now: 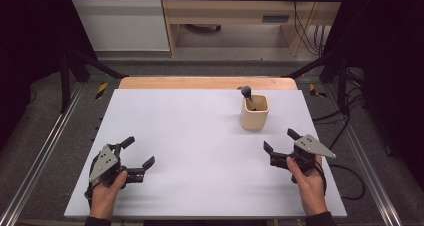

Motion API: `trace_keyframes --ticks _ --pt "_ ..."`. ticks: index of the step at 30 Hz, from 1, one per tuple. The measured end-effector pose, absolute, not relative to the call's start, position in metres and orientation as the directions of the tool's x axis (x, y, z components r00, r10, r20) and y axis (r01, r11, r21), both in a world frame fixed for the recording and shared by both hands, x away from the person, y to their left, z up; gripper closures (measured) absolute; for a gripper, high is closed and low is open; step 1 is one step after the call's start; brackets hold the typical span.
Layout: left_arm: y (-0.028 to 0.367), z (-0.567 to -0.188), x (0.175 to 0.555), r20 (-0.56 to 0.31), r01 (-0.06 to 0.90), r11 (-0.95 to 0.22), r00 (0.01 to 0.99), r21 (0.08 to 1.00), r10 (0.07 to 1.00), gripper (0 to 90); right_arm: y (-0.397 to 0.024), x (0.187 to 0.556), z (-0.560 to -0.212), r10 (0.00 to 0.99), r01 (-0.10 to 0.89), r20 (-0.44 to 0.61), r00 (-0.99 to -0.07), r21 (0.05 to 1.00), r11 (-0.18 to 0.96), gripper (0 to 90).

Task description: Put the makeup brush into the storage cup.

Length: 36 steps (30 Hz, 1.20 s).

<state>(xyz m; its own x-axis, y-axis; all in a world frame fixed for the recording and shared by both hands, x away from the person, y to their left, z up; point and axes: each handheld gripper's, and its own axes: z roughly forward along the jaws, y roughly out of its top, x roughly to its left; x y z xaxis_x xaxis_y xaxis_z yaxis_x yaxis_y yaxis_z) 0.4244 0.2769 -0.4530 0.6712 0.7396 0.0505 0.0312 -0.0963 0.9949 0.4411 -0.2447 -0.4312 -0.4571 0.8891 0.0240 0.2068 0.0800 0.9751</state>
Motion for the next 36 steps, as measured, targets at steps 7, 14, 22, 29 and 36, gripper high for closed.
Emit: trace_keyframes --ticks 7,14,22,29,36 --pt "0.277 -0.453 0.424 0.051 0.031 -0.097 0.672 0.995 0.739 1.6 -0.252 0.433 -0.439 0.891 0.224 0.032 -0.452 0.971 0.079 3.9" --pt "0.277 -0.454 0.424 0.05 0.032 -0.096 0.674 0.995 0.737 1.6 -0.259 0.426 -0.446 0.895 0.228 0.041 -0.444 0.971 0.069 4.5" --pt "0.279 -0.454 0.424 0.048 0.03 -0.092 0.672 0.995 0.739 1.5 -0.266 0.421 -0.453 0.893 0.196 0.027 -0.449 0.978 0.07 5.0" --pt "0.281 -0.455 0.424 0.043 0.032 -0.088 0.671 0.996 0.74 1.4 -0.264 0.421 -0.46 0.88 0.169 0.015 -0.475 0.983 0.074 5.3" --pt "0.283 -0.455 0.423 0.041 0.033 -0.085 0.668 0.996 0.743 1.4 -0.257 0.422 -0.465 0.86 0.145 0.004 -0.511 0.986 0.081 5.4"
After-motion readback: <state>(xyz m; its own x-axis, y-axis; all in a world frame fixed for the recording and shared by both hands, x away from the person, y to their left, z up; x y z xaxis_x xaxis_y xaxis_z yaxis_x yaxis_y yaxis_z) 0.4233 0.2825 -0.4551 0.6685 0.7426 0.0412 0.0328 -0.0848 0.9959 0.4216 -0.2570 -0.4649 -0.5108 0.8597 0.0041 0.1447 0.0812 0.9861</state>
